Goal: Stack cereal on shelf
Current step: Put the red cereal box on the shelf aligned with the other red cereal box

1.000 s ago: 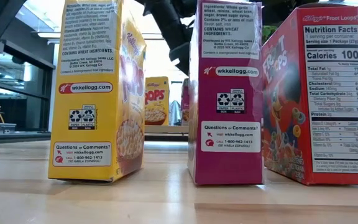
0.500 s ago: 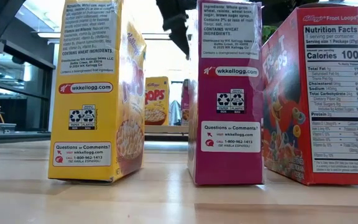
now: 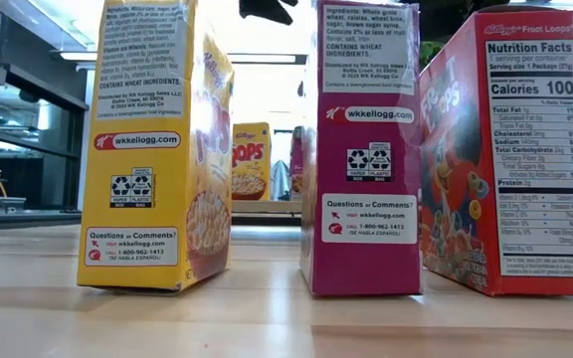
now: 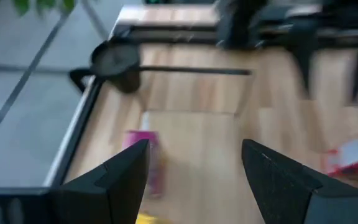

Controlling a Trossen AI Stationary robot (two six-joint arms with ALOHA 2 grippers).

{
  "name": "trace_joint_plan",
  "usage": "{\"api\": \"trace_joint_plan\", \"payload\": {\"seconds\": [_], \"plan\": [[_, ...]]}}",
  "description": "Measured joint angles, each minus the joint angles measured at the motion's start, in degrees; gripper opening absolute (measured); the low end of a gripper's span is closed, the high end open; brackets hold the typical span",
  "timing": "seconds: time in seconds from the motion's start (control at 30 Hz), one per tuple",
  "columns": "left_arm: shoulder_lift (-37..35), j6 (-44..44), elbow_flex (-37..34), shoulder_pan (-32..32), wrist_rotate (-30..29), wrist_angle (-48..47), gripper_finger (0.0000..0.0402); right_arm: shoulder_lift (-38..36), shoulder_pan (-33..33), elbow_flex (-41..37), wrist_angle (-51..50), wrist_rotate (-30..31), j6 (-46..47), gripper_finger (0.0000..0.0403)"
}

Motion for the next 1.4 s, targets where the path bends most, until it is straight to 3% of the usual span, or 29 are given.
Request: {"api": "trace_joint_plan", "payload": {"seconds": [0.27, 0.37, 0.47, 0.7, 0.83, 0.9, 1.03, 1.23, 1.4], "plan": [[-27.04, -10.71, -50.3, -10.98, -1.78, 48.5, 0.0243, 0.01, 0.0, 0.0, 0.74, 0.0, 0.27, 0.0195], [-33.26, -14.36, -64.0, -16.16, -2.66, 64.6, 0.0243, 0.0, 0.0, 0.0, 2.35, -0.07, 0.32, 0.0195], [-37.91, -14.77, -72.48, -21.11, -6.25, 75.98, 0.0243, 0.02, 0.0, 0.0, 4.08, -0.13, 0.44, 0.0195], [-44.19, -8.49, -76.96, -27.45, -21.2, 76.59, 0.0243, 0.02, 0.0, 0.0, 7.27, 0.02, 0.46, 0.0195], [-44.75, -7.94, -76.98, -27.78, -22.52, 74.94, 0.0243, 0.64, -0.17, 0.06, 10.75, 1.21, 7.98, 0.0195], [-44.72, -7.94, -76.98, -27.77, -22.52, 73.82, 0.0243, 1.49, -0.42, 1.66, 9.54, -1.73, 13.94, 0.0195], [-44.46, -9.62, -76.98, -27.77, -22.5, 70.67, 0.0243, 5.63, 1.28, 9.9, -4.9, -5.89, 27.05, 0.0195], [-44.48, -12.0, -77.0, -27.77, -22.59, 68.89, 0.0243, 18.83, 6.03, 30.16, -41.18, -1.05, 49.75, 0.0195], [-44.48, -11.96, -77.0, -27.73, -22.78, 68.83, 0.0243, 28.61, 8.43, 41.98, -50.93, 0.91, 54.11, 0.0195]]}}
